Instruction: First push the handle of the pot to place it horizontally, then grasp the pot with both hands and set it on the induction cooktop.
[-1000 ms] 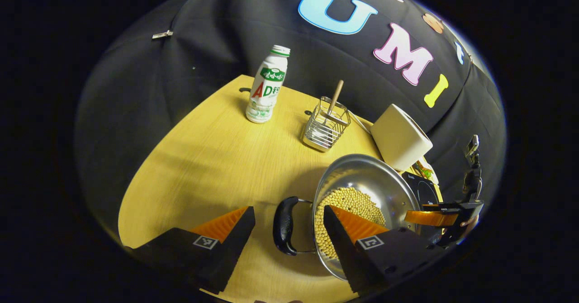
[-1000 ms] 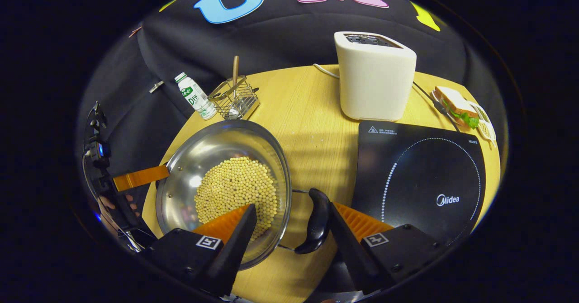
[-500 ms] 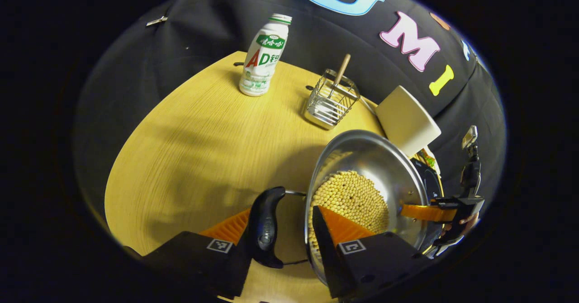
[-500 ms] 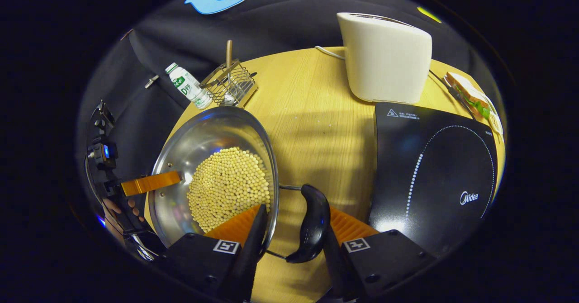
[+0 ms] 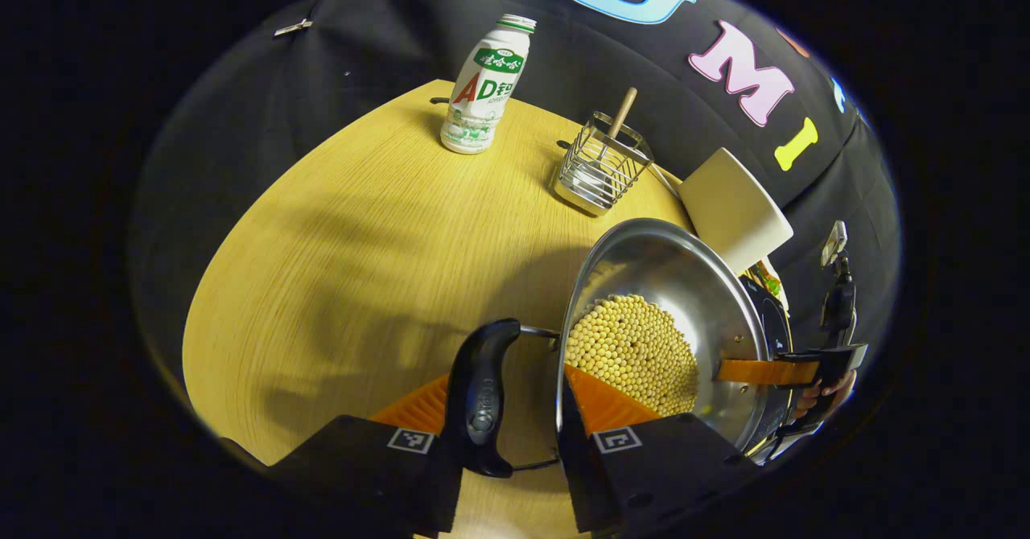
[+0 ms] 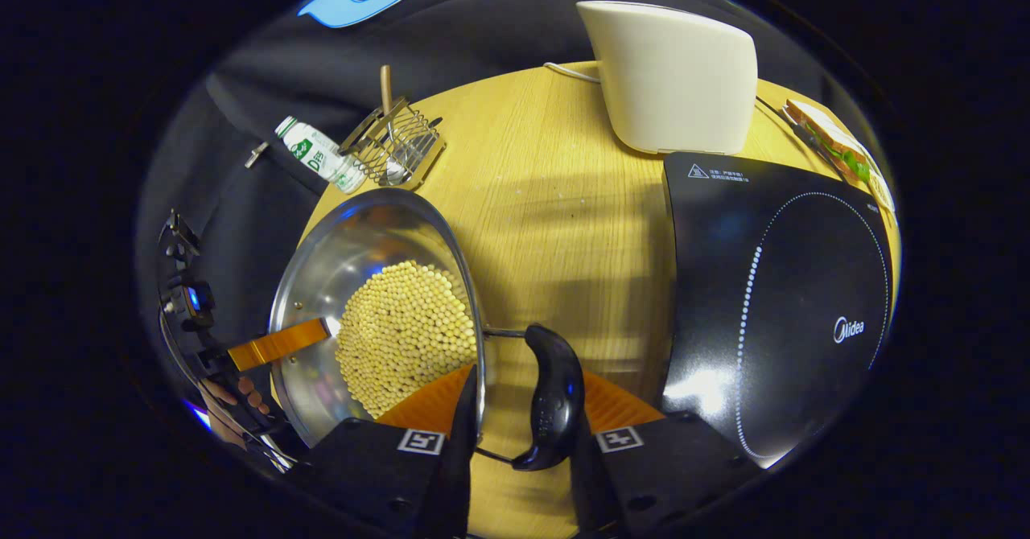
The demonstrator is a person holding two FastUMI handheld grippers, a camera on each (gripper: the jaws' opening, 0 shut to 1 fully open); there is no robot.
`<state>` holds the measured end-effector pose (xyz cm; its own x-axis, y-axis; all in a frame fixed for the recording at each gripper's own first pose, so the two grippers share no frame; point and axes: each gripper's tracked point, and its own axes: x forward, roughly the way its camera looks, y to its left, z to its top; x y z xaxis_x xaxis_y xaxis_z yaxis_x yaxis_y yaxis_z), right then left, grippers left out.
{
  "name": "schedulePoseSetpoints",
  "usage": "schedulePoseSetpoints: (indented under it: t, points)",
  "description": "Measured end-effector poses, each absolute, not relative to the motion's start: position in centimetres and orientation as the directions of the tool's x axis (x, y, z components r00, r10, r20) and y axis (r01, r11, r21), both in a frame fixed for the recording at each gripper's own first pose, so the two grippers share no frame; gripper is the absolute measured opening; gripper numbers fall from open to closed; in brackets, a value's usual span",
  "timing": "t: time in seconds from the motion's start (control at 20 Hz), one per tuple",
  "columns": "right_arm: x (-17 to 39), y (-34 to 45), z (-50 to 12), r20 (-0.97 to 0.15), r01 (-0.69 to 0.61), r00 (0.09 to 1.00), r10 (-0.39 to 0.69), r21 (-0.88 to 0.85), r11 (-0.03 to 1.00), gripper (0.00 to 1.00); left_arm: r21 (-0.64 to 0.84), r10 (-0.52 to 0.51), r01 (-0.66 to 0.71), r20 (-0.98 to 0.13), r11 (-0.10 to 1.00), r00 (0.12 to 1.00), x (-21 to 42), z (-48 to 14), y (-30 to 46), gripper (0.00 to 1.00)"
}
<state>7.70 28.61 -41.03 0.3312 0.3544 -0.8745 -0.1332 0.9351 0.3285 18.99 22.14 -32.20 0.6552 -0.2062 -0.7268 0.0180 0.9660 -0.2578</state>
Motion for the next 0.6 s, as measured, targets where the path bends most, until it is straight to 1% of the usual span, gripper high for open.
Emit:
schedulePoseSetpoints:
  t: [0.15, 0.35, 0.6]
  points:
    - [6.6, 28.2, -38.9, -0.863, -0.164, 0.346, 0.369, 0.332, 0.929, 0.53, -0.253, -0.201, 0.021, -0.716, 0.967, 0.669, 17.5, -30.4, 21.8, 0.56]
    - [6.0, 26.4, -36.0, -0.85, -0.17, 0.368, 0.378, 0.338, 0.925, 0.53, -0.252, -0.203, 0.027, -0.706, 0.967, 0.679, 16.0, -28.0, 19.8, 0.56]
    - [5.6, 20.9, -32.8, -0.841, -0.13, 0.398, 0.367, 0.344, 0.93, 0.52, -0.247, -0.223, 0.063, -0.704, 0.967, 0.675, 15.0, -25.6, 13.9, 0.56]
